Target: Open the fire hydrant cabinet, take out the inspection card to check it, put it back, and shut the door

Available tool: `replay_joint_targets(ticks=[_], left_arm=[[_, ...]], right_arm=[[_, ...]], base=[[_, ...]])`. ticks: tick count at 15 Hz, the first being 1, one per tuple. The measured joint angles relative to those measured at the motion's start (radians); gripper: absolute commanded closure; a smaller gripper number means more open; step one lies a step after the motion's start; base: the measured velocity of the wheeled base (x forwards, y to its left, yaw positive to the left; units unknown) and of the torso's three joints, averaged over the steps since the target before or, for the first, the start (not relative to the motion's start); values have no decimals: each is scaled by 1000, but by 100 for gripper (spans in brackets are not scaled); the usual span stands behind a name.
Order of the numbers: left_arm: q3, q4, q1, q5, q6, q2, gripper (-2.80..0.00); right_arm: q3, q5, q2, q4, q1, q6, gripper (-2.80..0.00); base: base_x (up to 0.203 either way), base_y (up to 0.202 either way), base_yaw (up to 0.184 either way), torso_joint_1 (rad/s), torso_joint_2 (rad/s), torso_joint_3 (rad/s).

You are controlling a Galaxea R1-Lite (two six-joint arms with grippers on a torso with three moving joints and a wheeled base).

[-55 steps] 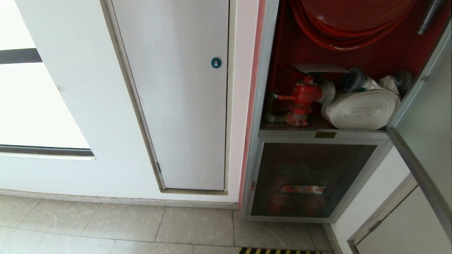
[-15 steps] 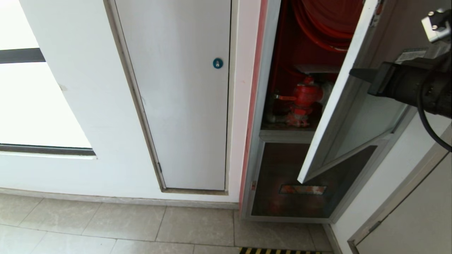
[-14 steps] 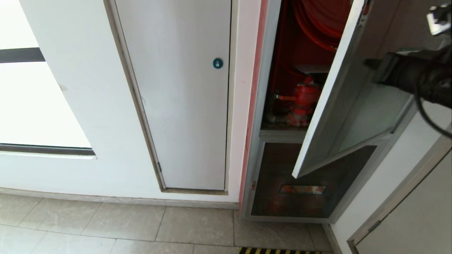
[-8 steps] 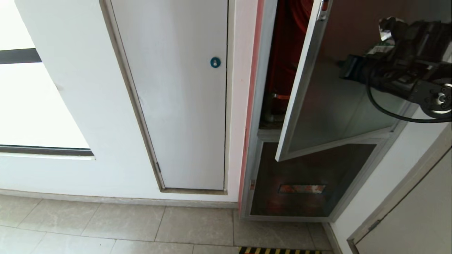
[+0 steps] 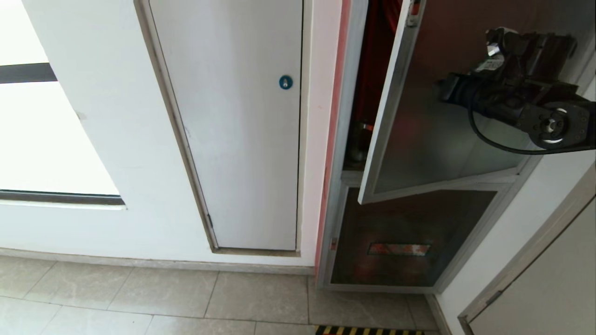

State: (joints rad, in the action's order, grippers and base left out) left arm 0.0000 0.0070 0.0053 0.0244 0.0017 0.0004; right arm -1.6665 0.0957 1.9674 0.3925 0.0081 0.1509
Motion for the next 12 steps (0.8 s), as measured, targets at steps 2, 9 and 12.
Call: replay_joint_targets(ticks=[2,9,12], left_arm=[[0,0,1,0,0,0,0],[0,0,0,0,0,0,0],[0,0,0,0,0,0,0]], right_arm=[[-48,0,25,-32,-3,0,0],[-160,0,66,-124,-2,1,0],[-121,0,27,-130,-2,1,0]], base=[[0,0,0,0,0,0],[0,0,0,0,0,0],[0,0,0,0,0,0]])
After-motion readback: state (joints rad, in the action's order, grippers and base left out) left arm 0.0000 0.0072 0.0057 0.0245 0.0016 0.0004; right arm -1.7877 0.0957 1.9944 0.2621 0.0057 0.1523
